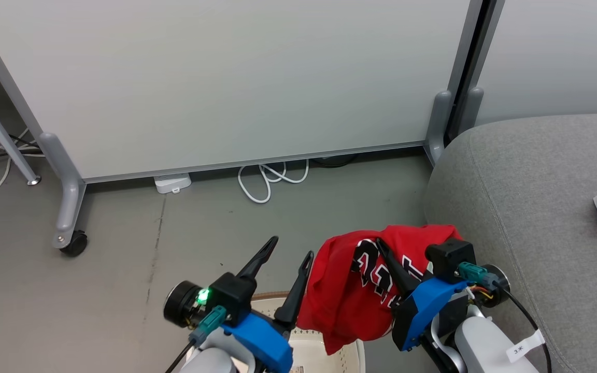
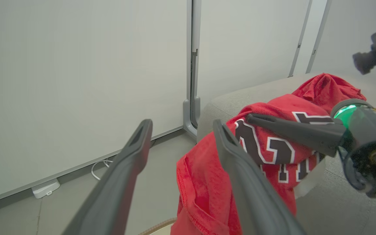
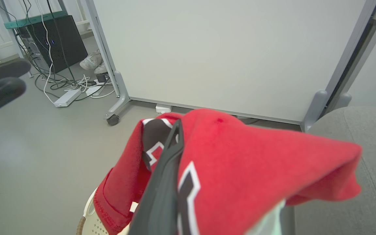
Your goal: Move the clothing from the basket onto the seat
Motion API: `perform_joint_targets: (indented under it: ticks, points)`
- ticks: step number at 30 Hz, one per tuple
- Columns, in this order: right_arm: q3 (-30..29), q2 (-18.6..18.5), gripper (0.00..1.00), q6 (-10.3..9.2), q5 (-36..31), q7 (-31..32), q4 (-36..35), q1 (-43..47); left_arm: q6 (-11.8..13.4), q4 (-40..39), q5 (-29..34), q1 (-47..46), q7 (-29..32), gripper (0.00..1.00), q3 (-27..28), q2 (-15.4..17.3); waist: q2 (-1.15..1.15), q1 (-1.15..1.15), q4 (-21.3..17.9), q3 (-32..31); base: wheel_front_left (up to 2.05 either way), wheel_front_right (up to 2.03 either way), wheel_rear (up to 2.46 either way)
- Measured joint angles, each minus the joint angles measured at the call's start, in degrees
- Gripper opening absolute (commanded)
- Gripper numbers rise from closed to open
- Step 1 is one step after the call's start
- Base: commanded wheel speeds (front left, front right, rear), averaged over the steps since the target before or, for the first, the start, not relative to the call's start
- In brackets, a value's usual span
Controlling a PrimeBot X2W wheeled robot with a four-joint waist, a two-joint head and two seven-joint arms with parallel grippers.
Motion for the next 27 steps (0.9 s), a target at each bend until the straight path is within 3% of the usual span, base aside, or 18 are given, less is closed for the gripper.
perform_joint_targets:
  ticks: [13,27]
  points:
    - [-0.7,0.0,0.0,0.0,-0.33,0.63,-1.4,0.46,-3.03,-4.07,8.16,11.48,0.0,1.0,12.6,-0.49,0.0,0.0,-0.65,0.15,0.0,0.0,0.0]
    - [-0.82,0.0,0.0,0.0,-0.32,0.94,-1.99,1.02,-6.75,-3.5,13.39,14.21,0.0,1.0,18.63,-3.92,0.0,0.0,-1.88,0.07,0.0,0.0,0.0]
